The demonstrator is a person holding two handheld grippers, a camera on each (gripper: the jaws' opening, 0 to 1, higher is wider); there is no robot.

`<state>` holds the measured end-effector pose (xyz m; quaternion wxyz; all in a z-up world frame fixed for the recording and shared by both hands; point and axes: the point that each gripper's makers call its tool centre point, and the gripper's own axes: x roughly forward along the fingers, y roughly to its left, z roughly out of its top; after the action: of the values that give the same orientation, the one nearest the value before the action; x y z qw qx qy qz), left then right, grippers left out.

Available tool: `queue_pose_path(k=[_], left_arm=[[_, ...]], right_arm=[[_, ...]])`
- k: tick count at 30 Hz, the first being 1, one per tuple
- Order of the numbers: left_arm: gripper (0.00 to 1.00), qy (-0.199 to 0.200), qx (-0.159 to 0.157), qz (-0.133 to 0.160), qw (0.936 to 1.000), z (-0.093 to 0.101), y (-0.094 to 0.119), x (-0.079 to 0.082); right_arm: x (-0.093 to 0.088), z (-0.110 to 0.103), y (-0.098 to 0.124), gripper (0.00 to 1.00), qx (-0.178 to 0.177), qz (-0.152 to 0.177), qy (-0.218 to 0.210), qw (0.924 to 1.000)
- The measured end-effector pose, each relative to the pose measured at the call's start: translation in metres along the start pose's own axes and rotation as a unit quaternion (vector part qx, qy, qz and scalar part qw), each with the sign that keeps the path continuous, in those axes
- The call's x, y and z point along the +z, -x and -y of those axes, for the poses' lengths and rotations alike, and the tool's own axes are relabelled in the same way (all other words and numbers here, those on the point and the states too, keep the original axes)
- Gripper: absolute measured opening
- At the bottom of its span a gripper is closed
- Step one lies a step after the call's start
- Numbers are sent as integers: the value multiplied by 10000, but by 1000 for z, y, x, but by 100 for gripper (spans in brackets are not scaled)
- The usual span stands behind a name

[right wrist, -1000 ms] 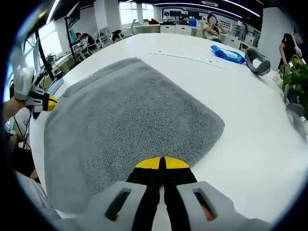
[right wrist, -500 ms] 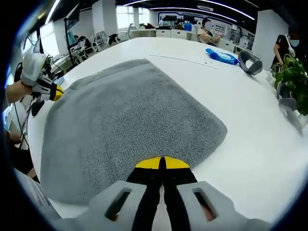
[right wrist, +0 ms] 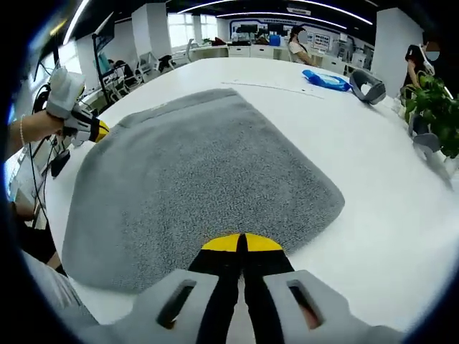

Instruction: Fold the towel on the table until its edges align and the towel forms a compact rectangular stack.

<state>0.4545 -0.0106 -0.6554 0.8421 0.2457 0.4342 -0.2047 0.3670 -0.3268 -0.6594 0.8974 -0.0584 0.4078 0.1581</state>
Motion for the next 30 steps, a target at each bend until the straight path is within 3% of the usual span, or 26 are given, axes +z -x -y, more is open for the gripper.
queue_pose_path(k=[8,14,30], left_arm=[[3,-107,-9,-4,9999,-5,-7,10],[3,-130,-64,5,9999,-10,-12,16],[3,-590,-56,-58,9982,-16,-26,34]], right_arm=[[-5,-7,6,0,7,96,222,9997],[-12,-13,10,0,88,140,117,9998],[-20,-26,17,0,177,-70,454,9988]])
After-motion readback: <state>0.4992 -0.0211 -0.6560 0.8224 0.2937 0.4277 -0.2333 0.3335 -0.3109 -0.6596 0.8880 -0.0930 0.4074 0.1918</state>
